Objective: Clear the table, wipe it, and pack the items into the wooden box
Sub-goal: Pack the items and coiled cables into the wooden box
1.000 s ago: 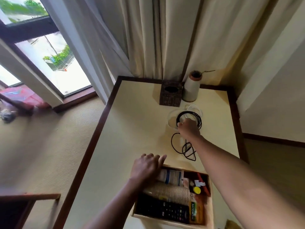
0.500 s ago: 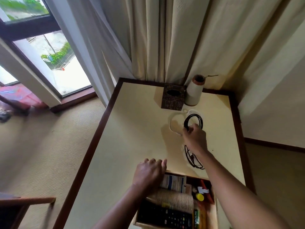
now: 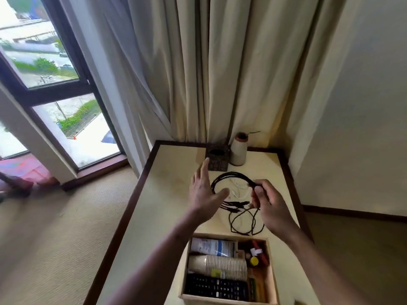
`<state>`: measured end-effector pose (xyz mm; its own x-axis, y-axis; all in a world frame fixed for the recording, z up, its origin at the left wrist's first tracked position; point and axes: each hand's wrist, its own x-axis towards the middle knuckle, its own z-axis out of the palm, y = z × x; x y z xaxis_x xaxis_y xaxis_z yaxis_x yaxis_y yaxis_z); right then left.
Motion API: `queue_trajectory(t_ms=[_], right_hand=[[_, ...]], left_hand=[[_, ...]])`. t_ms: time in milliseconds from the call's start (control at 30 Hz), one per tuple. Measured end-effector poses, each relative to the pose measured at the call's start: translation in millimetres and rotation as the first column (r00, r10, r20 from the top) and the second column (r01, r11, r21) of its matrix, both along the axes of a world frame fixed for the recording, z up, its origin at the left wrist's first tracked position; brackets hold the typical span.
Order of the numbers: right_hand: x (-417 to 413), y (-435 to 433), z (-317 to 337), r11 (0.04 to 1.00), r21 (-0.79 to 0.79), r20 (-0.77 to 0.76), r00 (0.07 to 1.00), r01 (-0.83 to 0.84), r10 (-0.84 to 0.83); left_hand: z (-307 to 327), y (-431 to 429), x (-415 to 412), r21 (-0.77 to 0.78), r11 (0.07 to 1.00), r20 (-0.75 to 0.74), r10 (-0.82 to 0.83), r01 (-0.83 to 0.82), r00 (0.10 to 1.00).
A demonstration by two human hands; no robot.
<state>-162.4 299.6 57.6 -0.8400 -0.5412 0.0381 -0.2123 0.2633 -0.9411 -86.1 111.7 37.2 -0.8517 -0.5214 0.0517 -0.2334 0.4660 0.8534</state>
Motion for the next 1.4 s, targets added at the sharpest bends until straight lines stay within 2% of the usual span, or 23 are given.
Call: queue_trajectory(t_ms=[67, 133, 233, 333, 433, 467, 533, 633, 767, 867, 900, 967, 1033, 1100, 1167, 1233, 1300, 1367, 1400], right_hand=[[3, 1, 11, 0.995, -0.101, 0.038, 0.999, 0.024, -0.021], [6, 3, 18, 0.984, -0.163, 0.070, 0.996, 0.068, -0.057], [9, 9, 19, 0.988, -0.120, 0.051, 0.994, 0.100, -0.094], [12, 14, 8, 0.994, -0.024, 0.002, 0.994, 0.108, -0.108], [12, 18, 0, 0.992, 0.030, 0.046, 0.992, 0.120, -0.121], [14, 18, 4, 0.993, 0.037, 0.056, 0.992, 0.113, -0.114], [20, 15, 18, 0.998, 0.005, 0.042, 0.997, 0.066, -0.066], [28, 1, 52, 0.994, -0.105, -0.091, 0.996, -0.018, 0.008], [30, -18, 87, 0.989, -0.135, -0.225, 0.974, -0.061, 0.029], [23, -17, 98, 0.987, -0.148, -0.195, 0.980, -0.058, 0.028], [19, -15, 97, 0.988, -0.143, -0.176, 0.984, -0.054, 0.029], [17, -17, 92, 0.990, -0.137, -0.100, 0.995, -0.043, 0.030], [21, -23, 83, 0.988, -0.148, 0.013, 0.999, -0.033, 0.036], [32, -29, 73, 0.980, -0.194, 0.167, 0.983, -0.042, 0.075], [47, -34, 67, 0.969, -0.236, 0.309, 0.939, -0.077, 0.150], [61, -36, 68, 0.966, -0.202, 0.316, 0.923, -0.163, 0.222], [70, -35, 73, 0.957, -0.140, 0.246, 0.927, -0.254, 0.282], [74, -32, 83, 0.953, -0.037, 0.135, 0.943, -0.302, 0.304], [74, -30, 87, 0.951, 0.027, 0.062, 0.951, -0.307, 0.304]], left_hand=[[28, -3, -9, 0.067, 0.996, 0.053, -0.069, 0.065, 0.996], [51, -3, -9, 0.196, 0.974, 0.014, -0.121, 0.115, 0.993], [84, -1, 3, 0.390, 0.908, -0.084, -0.128, 0.150, 0.988], [121, -3, 13, 0.402, 0.877, -0.113, -0.236, 0.262, 0.965], [157, -7, 21, 0.560, 0.716, -0.202, -0.370, 0.417, 0.907], [167, -8, 24, 0.582, 0.685, -0.210, -0.394, 0.438, 0.895], [176, -10, 27, 0.545, 0.697, -0.162, -0.459, 0.466, 0.874], [179, -5, 31, 0.534, 0.699, -0.073, -0.522, 0.475, 0.850], [178, 3, 40, 0.635, 0.628, -0.111, -0.504, 0.451, 0.857], [166, 2, 57, 0.574, 0.641, -0.162, -0.520, 0.509, 0.838], [162, 5, 62, 0.585, 0.617, -0.199, -0.519, 0.526, 0.831], [154, 13, 69, 0.691, 0.477, -0.336, -0.454, 0.543, 0.826], [156, 23, 68, 0.779, 0.307, -0.474, -0.282, 0.546, 0.834], [162, 31, 63, 0.782, 0.260, -0.558, -0.114, 0.567, 0.822], [169, 36, 56, 0.732, 0.299, -0.630, -0.045, 0.612, 0.775], [172, 38, 49, 0.665, 0.379, -0.675, -0.061, 0.643, 0.735], [173, 40, 41, 0.523, 0.606, -0.660, -0.158, 0.600, 0.735], [174, 40, 33, 0.244, 0.845, -0.525, -0.297, 0.476, 0.798], [175, 38, 30, 0.081, 0.898, -0.428, -0.361, 0.432, 0.829]])
